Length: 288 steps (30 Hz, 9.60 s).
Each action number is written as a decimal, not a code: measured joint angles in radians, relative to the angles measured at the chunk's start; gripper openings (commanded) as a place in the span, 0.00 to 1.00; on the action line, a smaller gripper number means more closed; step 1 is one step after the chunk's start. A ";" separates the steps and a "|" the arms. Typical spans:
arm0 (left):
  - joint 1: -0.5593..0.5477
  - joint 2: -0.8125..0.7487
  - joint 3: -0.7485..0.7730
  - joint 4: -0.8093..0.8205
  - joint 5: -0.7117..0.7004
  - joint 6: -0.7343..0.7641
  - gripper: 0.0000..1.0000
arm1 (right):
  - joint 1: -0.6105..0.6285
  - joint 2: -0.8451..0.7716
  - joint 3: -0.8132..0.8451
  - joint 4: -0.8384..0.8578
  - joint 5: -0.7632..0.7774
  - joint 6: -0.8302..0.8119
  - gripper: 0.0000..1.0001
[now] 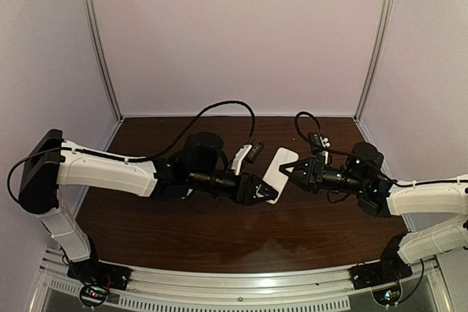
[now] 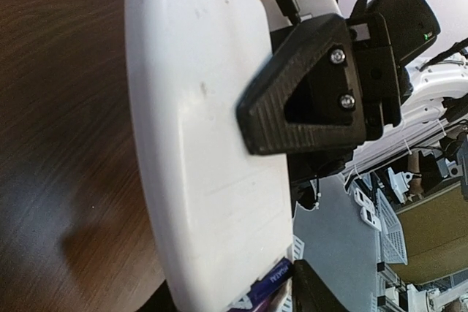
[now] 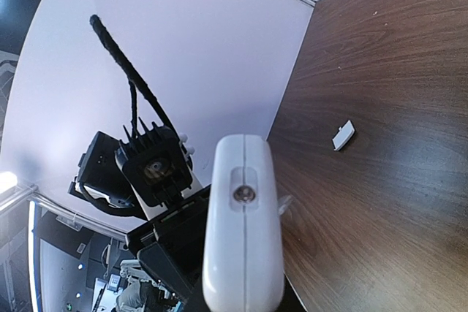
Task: Load the batteries into the remote control
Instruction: Load the battery into the battery compartment, then pass from the right arm to the left, then place the remote control without the battery cover at the center of the board, then pick up the battery cover from the center of the board.
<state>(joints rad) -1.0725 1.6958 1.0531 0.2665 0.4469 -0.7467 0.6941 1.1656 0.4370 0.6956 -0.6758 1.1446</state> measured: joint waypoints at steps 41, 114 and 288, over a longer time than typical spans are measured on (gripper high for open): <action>0.052 -0.019 -0.037 0.002 0.091 -0.009 0.48 | -0.005 -0.013 -0.017 0.014 -0.041 -0.019 0.00; 0.313 -0.145 -0.025 -0.637 -0.373 0.323 0.74 | -0.067 0.109 0.004 -0.146 -0.057 -0.146 0.00; 0.260 -0.253 0.204 -0.492 0.549 0.545 0.00 | -0.138 -0.153 0.175 -0.208 -0.225 -0.433 0.55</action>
<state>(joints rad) -0.8124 1.4433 1.2572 -0.2260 0.9955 -0.2016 0.5564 1.0126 0.6125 0.4877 -0.9005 0.7116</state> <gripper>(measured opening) 0.007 0.568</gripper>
